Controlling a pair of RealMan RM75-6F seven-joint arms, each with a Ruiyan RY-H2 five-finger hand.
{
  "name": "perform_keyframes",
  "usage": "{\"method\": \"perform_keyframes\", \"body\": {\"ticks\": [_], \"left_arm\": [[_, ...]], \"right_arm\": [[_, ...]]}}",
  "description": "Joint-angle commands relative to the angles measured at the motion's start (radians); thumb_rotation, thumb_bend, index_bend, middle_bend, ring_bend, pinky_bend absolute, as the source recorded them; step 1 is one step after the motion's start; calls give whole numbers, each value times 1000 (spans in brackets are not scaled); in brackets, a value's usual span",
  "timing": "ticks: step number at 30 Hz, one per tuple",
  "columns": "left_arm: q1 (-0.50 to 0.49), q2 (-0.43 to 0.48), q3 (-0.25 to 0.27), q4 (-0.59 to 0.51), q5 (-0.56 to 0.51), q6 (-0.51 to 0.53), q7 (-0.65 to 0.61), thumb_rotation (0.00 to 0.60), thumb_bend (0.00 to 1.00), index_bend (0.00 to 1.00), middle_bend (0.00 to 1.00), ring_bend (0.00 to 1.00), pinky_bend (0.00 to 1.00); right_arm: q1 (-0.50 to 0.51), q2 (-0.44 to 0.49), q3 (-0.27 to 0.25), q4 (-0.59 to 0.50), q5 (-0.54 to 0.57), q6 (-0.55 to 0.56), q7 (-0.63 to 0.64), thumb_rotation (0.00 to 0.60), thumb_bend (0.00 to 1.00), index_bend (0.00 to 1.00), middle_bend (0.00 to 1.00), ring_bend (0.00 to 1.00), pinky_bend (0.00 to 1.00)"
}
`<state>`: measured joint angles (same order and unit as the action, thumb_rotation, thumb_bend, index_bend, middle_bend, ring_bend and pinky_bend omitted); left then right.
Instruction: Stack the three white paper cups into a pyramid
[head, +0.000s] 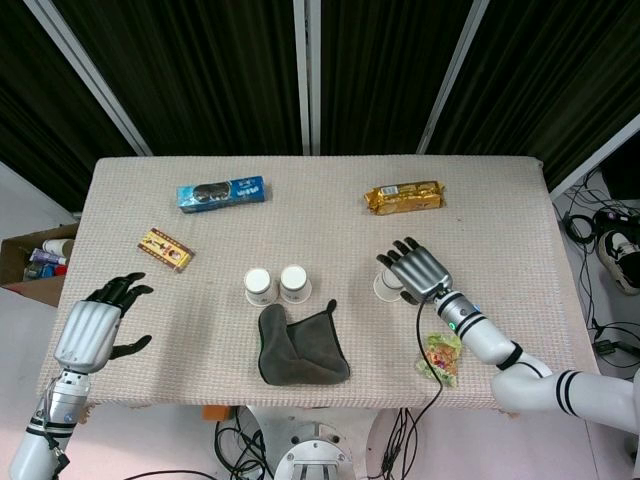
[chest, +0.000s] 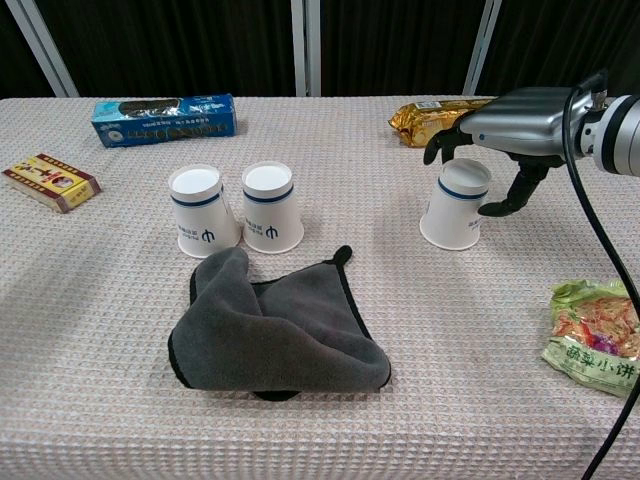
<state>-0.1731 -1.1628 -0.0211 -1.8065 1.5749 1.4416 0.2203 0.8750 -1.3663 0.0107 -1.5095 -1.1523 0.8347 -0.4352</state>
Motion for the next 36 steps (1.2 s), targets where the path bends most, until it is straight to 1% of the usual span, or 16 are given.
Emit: {"method": "perform_keyframes", "body": {"ticks": [1, 5, 7, 10, 12, 14, 17, 19, 21, 24, 27, 36], "left_arm": [[-1, 0, 1, -4, 4, 0, 1, 600, 69, 298, 180, 223, 448], [1, 0, 3, -5, 12, 5, -6, 600, 69, 298, 178, 223, 448], [3, 3, 4, -4, 10, 6, -13, 600, 68, 298, 178, 223, 448], [5, 6, 3, -1, 5, 9, -17, 600, 69, 298, 178, 223, 448], [6, 8, 2, -1, -1, 8, -20, 600, 69, 298, 178, 223, 448], [8, 10, 2, -1, -4, 8, -16, 600, 69, 298, 178, 223, 448], [11, 10, 4, -5, -1, 13, -8, 600, 69, 298, 178, 223, 447], [17, 10, 6, -6, 1, 21, -8, 600, 69, 298, 178, 223, 447], [20, 10, 6, -2, -1, 25, -12, 600, 69, 298, 178, 223, 447], [25, 10, 6, 6, -10, 25, -23, 600, 70, 298, 178, 223, 447], [28, 8, 7, 17, -12, 28, -38, 600, 69, 298, 178, 223, 447], [34, -2, 5, 48, -14, 33, -67, 600, 69, 298, 178, 223, 447]], "right_arm": [[-1, -23, 8, 23, -35, 6, 20, 600, 322, 330, 364, 166, 203], [-15, -8, 15, 8, -81, 47, 26, 600, 353, 420, 428, 225, 225], [-21, 15, 23, -22, -97, 68, 24, 600, 353, 432, 439, 241, 231], [-18, 58, 55, -89, -129, 106, 21, 600, 353, 433, 438, 243, 232], [4, 77, 91, -129, -145, 110, 15, 600, 352, 433, 436, 243, 233], [48, 79, 132, -158, -143, 79, -5, 600, 352, 433, 433, 241, 232], [119, 54, 186, -169, -113, 21, -41, 600, 352, 434, 424, 241, 233], [185, 15, 224, -154, -69, -33, -75, 600, 352, 435, 422, 241, 233], [229, -18, 242, -131, -30, -68, -103, 600, 352, 436, 420, 241, 233], [289, -76, 255, -88, 31, -109, -143, 600, 352, 438, 417, 241, 233], [329, -124, 255, -51, 74, -125, -166, 600, 352, 440, 416, 241, 233], [391, -181, 248, 8, 128, -129, -189, 600, 352, 438, 403, 240, 232]]}}
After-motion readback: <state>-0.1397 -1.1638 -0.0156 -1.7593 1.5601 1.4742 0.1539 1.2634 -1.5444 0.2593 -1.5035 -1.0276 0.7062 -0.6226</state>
